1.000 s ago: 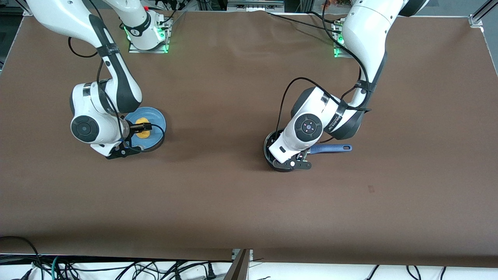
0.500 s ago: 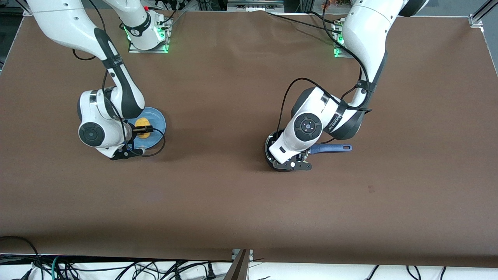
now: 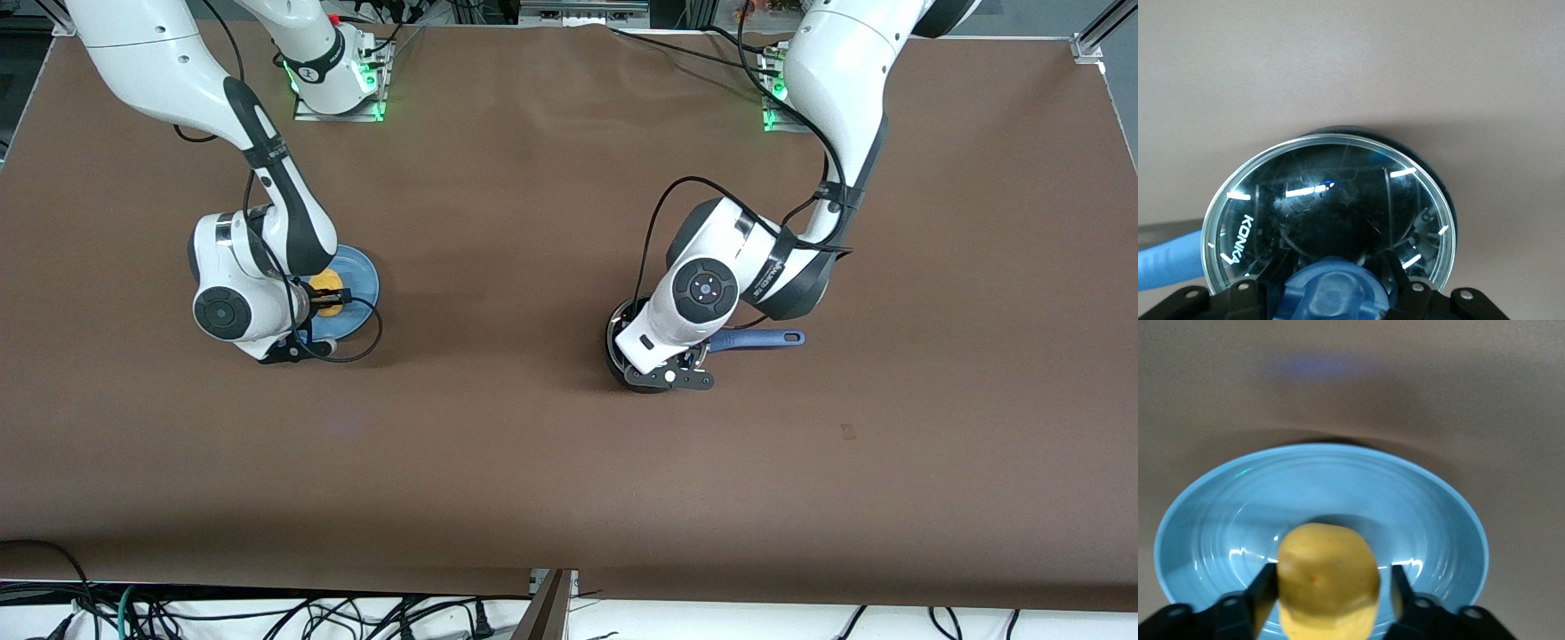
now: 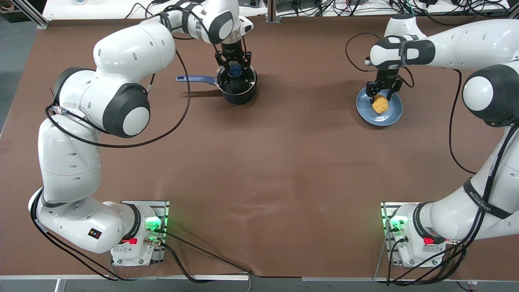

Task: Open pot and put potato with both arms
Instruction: 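Grasp the lid knob with the left gripper while the right gripper grasps the potato, then lift the lid off the pot while the right gripper lifts the potato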

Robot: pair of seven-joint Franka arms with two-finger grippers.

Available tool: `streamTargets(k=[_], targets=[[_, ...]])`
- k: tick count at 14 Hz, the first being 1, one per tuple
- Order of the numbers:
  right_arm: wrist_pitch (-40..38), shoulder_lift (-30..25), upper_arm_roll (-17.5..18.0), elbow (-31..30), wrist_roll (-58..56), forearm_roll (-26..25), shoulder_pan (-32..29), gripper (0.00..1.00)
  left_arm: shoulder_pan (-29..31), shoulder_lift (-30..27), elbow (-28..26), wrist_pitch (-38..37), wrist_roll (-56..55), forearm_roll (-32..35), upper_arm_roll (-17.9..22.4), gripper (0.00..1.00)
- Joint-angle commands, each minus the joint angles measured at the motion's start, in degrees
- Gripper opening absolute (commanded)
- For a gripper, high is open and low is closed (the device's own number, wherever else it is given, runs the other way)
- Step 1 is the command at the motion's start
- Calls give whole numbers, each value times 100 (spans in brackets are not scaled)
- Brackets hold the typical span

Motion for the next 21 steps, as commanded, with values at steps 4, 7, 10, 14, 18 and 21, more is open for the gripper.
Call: streamTargets(k=[4, 7, 10, 14, 18, 21], targets=[[56, -120, 22, -89, 114, -41, -21, 45, 364, -463, 344, -1153, 759, 50, 29, 0], [-198, -611, 92, 95, 218, 3, 40, 45, 873, -743, 293, -1531, 2007, 85, 64, 0], [-672, -779, 792, 726, 1199, 12, 102, 45, 1620, -1033, 153, -1919, 2992, 93, 55, 0], [-674, -578, 1568, 1544, 3281, -23, 687, 45, 2445, -2017, -874, -1929, 4338, 796, 47, 0], [-499, 167, 1551, 2729, 4786, -84, 1857, 45, 3326, -2614, -2803, -161, 5076, 779, 3, 0], [211, 687, 1551, 3312, 5246, -93, 2193, 45, 3626, -2696, -4100, 1540, 5306, 779, 11, 0]])
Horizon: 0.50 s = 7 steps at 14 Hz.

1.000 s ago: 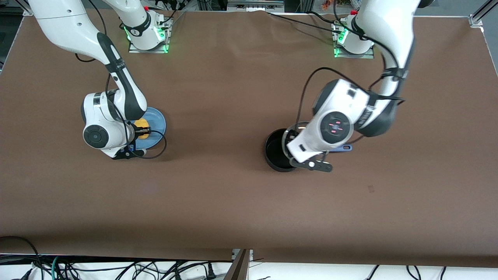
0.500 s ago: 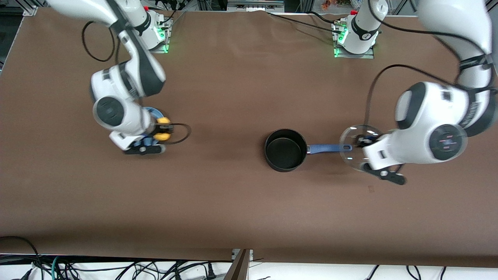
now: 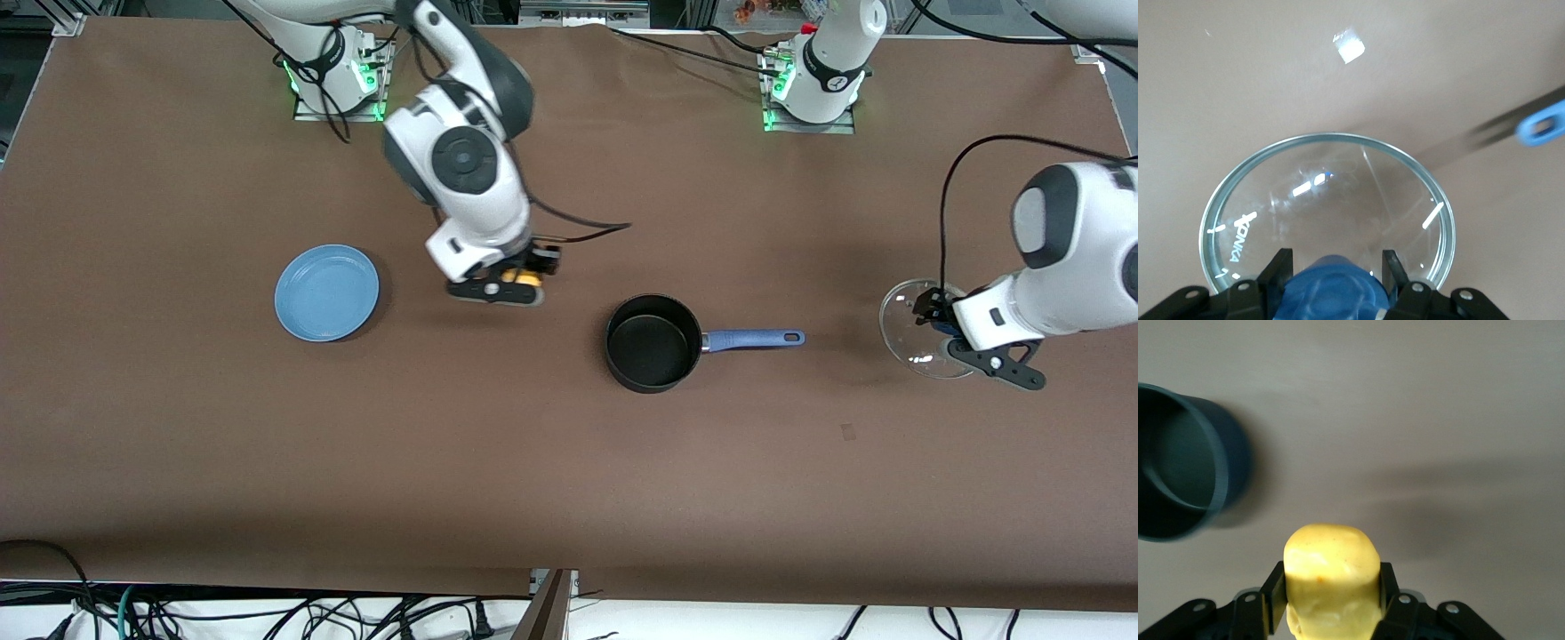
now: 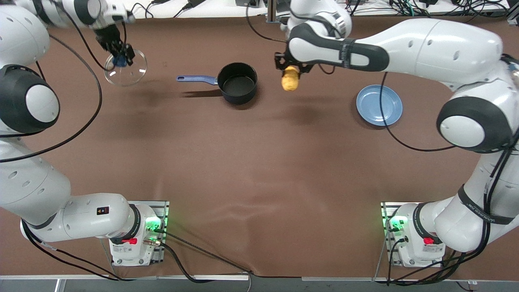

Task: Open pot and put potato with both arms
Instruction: 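Lift the lid off the pot while the right gripper lifts the potato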

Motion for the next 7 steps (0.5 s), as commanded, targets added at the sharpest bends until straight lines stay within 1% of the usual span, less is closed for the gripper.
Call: streamTargets(k=[1, 2, 4, 5, 7], targets=[[692, 655, -39, 688, 318, -87, 238, 45, 137, -125, -973, 915, 185, 106, -104, 0], [1079, 761, -39, 689, 432, -87, 326, 45, 181, 121, -877, 1004, 194, 141, -87, 0], [1582, 920, -47, 758, 686, -87, 502, 45, 400, 683, -588, 1188, 203, 246, -78, 0], [1758, 981, -56, 802, 740, -87, 555, 45, 488, 842, -465, 1198, 203, 291, -86, 0], [2206, 1113, -56, 934, 749, -87, 581, 45, 524, 958, -375, 1180, 264, 326, -78, 0]])
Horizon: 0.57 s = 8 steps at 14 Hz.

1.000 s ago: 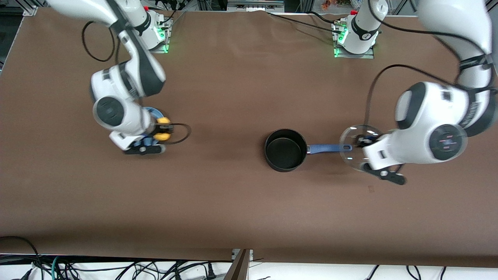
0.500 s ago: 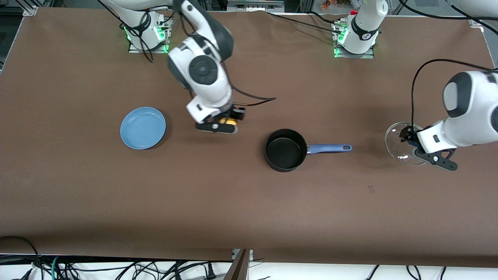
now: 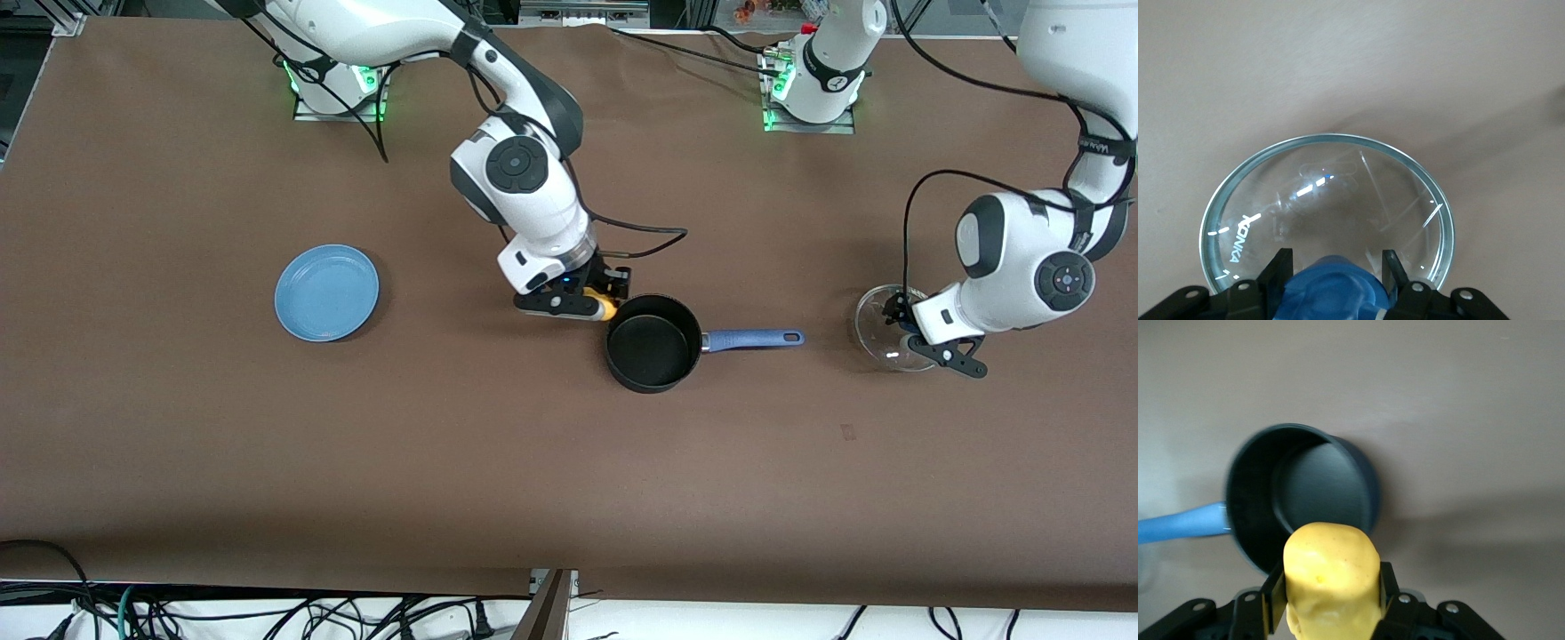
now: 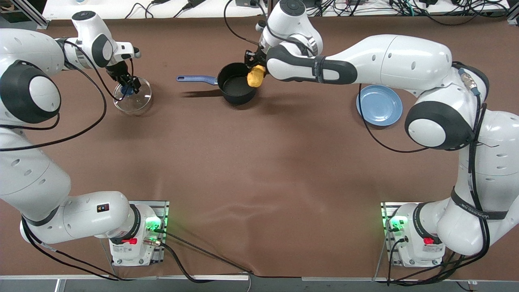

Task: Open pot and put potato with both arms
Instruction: 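Lower the potato into the pot while the left gripper sets the lid down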

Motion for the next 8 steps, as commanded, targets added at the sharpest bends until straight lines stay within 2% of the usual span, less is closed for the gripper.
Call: streamTargets(k=[1, 2, 3, 6, 8], targets=[[416, 269, -47, 403, 150, -77, 92, 45, 199, 196, 323, -82, 384, 139, -79, 3], [601, 366, -47, 438, 150, -85, 101, 45, 225, 213, 332, -73, 447, 112, -79, 72], [794, 463, -47, 465, 150, -85, 110, 45, 304, 274, 349, -64, 482, 43, -61, 100], [1391, 797, -56, 482, 159, -85, 250, 45, 463, 197, 543, -213, 492, 33, -131, 100], [1516, 903, -100, 482, 159, -77, 312, 45, 472, -119, 560, -406, 457, -386, -193, 100]])
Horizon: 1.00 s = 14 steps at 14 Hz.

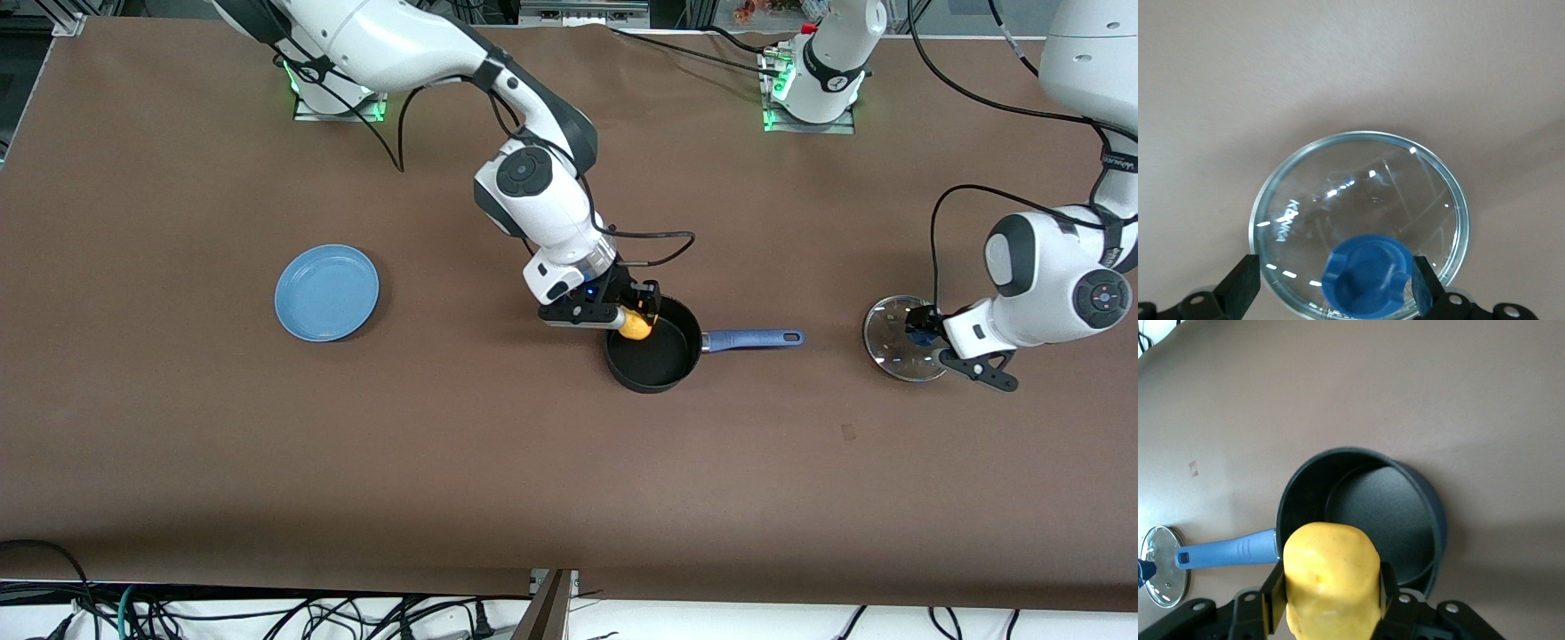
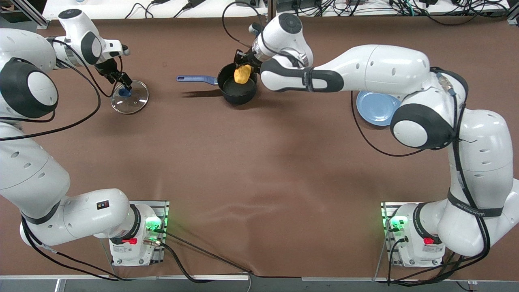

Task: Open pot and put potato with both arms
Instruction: 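Lower the potato into the pot while the left gripper sets the lid down, then open the right gripper and raise it from the pot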

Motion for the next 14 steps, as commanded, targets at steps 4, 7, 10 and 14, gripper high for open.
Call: streamTargets(k=[4, 7, 10, 14], targets=[[425, 460, -81, 269, 119, -68, 217, 45, -6, -1055, 174, -871, -303, -543, -179, 100], [716, 601, -81, 269, 119, -68, 235, 86, -6, -1513, 787, -2361, -1250, -482, -539, 100], [673, 558, -98, 269, 57, -77, 235, 100, -15, -1532, 1867, -3752, -1693, -456, -961, 100], [-658, 76, -309, 426, -196, -138, 173, 100, -15, -1558, 2406, -4370, -1922, -70, -1242, 100]])
